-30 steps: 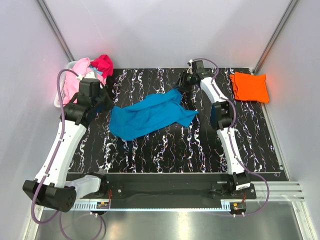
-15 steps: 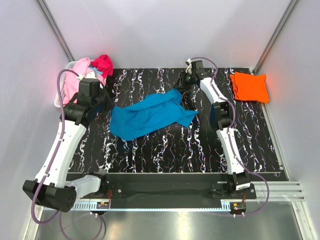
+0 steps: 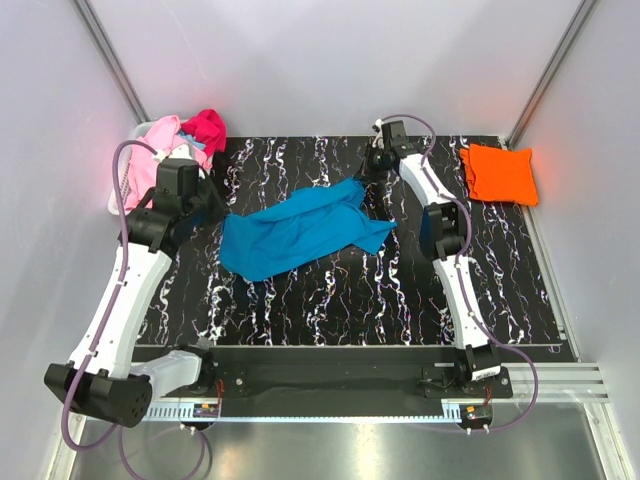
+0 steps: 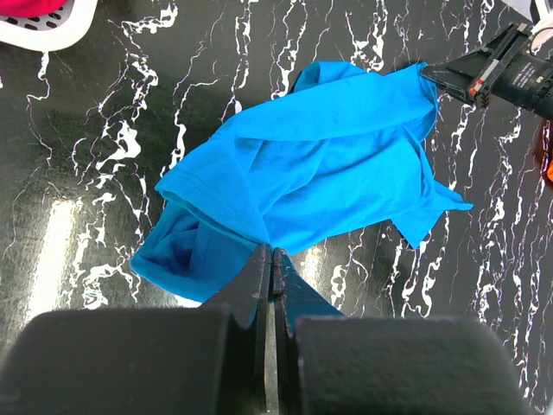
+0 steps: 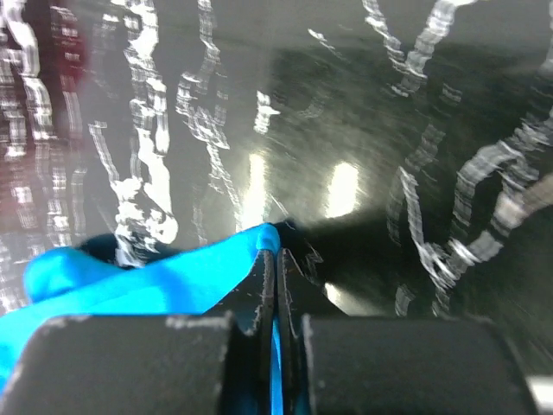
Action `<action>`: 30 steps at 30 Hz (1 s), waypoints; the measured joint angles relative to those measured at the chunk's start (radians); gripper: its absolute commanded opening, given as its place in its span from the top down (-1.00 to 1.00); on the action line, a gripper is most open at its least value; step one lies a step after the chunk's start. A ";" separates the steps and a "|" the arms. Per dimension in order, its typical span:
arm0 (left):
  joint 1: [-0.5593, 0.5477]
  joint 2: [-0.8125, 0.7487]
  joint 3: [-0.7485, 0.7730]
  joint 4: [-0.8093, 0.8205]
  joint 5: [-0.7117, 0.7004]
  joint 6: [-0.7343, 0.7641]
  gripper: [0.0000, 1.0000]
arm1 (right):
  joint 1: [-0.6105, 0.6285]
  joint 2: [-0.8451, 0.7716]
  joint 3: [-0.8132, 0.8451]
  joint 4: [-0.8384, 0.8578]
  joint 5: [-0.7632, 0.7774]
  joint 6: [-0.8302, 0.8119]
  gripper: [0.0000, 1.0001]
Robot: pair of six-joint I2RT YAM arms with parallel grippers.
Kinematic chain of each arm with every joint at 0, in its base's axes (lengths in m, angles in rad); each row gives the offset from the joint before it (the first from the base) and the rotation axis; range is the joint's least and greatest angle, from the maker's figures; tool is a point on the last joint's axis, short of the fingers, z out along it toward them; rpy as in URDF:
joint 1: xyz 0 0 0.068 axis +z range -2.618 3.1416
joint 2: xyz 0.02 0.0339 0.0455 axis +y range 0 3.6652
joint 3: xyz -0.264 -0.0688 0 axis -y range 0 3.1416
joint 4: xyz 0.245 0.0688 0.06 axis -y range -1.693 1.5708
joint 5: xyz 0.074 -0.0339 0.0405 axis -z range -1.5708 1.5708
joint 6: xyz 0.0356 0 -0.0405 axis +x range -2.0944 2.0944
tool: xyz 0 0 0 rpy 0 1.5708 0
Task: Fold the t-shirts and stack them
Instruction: Flatten the tshirt out
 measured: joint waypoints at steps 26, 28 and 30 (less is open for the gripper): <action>0.284 0.441 0.730 -0.052 0.193 0.062 1.00 | 0.002 -1.252 -0.466 -0.187 0.690 -0.270 1.00; 0.321 0.490 0.782 -0.055 0.251 0.064 1.00 | 0.002 -1.276 -0.494 -0.202 0.717 -0.278 1.00; 0.338 0.527 0.828 -0.060 0.308 0.079 1.00 | 0.002 -1.291 -0.517 -0.220 0.735 -0.283 1.00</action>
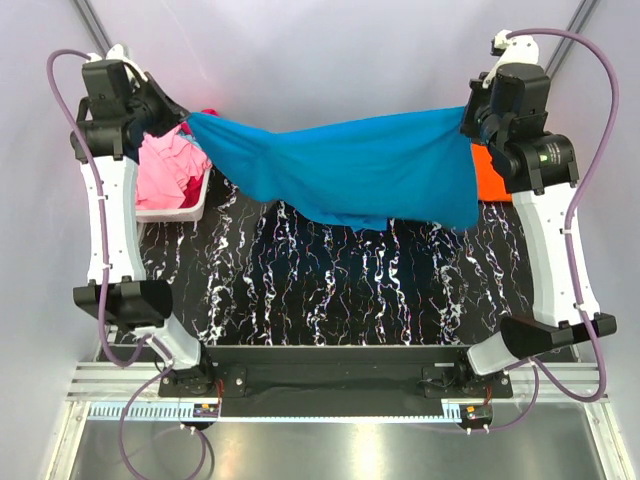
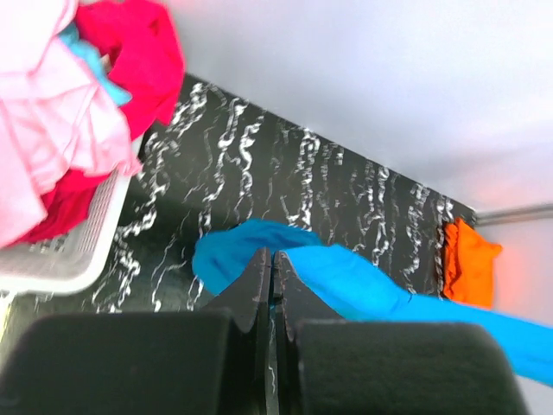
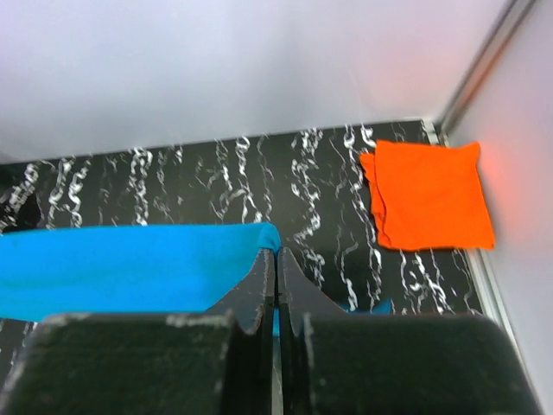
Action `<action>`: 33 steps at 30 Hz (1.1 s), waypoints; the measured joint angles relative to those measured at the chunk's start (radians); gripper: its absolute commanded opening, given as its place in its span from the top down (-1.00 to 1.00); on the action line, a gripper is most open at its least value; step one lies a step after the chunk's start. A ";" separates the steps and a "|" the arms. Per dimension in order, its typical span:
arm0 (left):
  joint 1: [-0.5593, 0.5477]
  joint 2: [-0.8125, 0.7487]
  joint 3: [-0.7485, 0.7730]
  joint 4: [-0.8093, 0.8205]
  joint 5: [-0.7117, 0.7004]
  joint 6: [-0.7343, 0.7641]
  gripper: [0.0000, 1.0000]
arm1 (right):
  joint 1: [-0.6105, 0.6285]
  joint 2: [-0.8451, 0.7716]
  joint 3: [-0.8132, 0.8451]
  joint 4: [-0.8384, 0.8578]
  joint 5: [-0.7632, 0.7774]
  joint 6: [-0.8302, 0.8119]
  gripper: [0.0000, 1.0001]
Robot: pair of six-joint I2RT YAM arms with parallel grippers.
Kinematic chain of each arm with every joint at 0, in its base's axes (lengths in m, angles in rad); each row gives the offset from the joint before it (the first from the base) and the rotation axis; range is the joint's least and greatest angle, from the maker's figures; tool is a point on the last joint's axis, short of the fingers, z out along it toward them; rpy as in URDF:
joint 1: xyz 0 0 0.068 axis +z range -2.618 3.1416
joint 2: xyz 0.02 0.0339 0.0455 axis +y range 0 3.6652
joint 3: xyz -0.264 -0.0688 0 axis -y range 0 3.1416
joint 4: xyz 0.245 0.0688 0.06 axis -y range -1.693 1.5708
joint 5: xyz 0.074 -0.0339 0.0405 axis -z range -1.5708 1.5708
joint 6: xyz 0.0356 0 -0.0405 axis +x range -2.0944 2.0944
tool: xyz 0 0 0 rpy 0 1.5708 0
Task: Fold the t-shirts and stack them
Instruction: Flatten the tshirt out
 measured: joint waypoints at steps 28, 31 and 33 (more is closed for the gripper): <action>-0.001 0.312 0.217 0.068 0.161 -0.023 1.00 | -0.002 0.084 -0.175 0.149 -0.050 0.042 1.00; -0.026 0.380 0.208 -0.020 0.059 0.020 1.00 | -0.002 0.135 -0.176 0.148 -0.077 0.045 1.00; -0.056 0.383 0.203 -0.060 -0.020 0.055 1.00 | -0.002 0.137 -0.176 0.148 -0.088 0.050 1.00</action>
